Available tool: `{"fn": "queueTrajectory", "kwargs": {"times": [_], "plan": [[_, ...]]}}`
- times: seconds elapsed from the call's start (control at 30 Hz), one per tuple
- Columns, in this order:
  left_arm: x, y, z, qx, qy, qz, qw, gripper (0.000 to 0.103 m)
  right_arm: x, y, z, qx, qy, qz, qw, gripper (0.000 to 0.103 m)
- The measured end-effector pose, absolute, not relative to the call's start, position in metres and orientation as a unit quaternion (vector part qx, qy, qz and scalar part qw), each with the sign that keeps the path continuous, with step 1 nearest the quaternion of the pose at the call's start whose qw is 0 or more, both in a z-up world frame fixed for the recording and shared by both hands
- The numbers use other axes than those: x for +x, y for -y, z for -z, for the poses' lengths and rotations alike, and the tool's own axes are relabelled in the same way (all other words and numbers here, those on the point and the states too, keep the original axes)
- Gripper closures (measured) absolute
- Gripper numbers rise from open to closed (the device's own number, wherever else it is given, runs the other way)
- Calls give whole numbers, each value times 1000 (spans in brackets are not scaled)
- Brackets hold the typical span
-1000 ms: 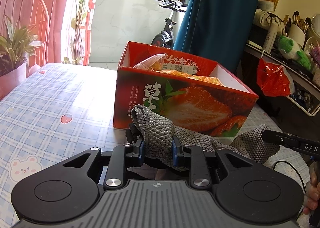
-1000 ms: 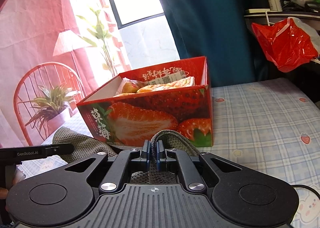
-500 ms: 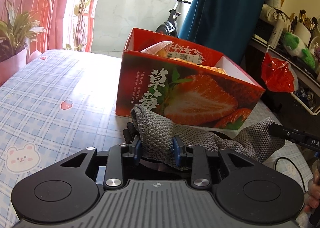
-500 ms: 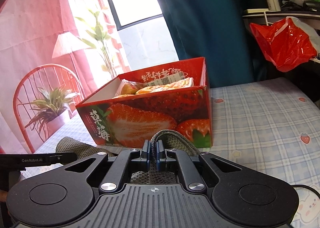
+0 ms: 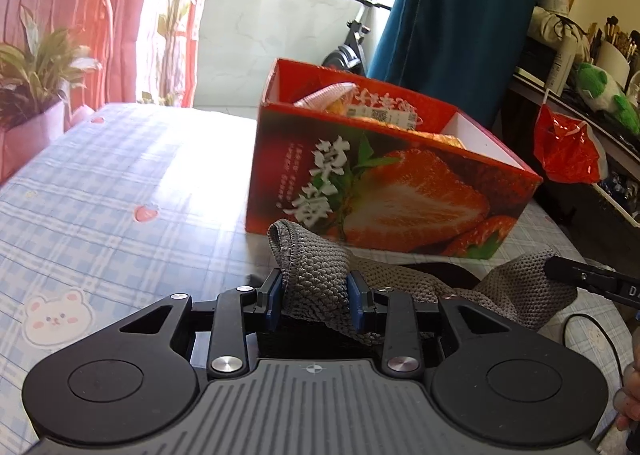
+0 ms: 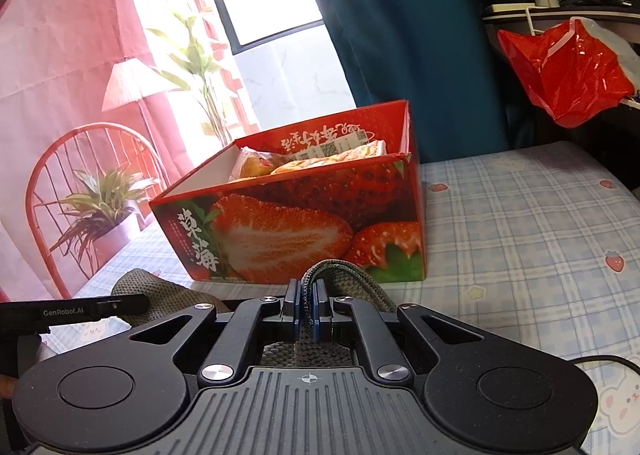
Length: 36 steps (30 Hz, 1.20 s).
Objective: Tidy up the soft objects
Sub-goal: 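Lift the grey knit cloth with both tools toward the box, then lower the grey cloth into the box and open both tools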
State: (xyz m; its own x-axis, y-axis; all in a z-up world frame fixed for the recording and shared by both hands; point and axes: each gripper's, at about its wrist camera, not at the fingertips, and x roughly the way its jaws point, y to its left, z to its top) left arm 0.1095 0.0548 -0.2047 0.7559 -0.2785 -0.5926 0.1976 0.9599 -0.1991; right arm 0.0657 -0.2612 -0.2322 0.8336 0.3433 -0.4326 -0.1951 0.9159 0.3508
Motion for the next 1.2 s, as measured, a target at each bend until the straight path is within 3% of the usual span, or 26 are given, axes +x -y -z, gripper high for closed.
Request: {"fn": "queueTrajectory", "kwargs": {"times": [0.2,0.43,0.83,1.0,1.2], "plan": [[106,-54,200,-60,-305,136,941,80,66,260,232,148,-250,-143,946,98],[108,-56,174,-54,-267,137,952,82,70,264,212,143,-225,-152,952,98],[151,-40,98,-6,-184,134,974,81,130,268,118,90,-149,-176,969,98],[186,-24,92,9,-197,141,970,81,171,261,104,56,-151,-170,972,98],[229,-13,118,20,-261,156,952,81,212,251,133,45,-218,-166,961,98]]}}
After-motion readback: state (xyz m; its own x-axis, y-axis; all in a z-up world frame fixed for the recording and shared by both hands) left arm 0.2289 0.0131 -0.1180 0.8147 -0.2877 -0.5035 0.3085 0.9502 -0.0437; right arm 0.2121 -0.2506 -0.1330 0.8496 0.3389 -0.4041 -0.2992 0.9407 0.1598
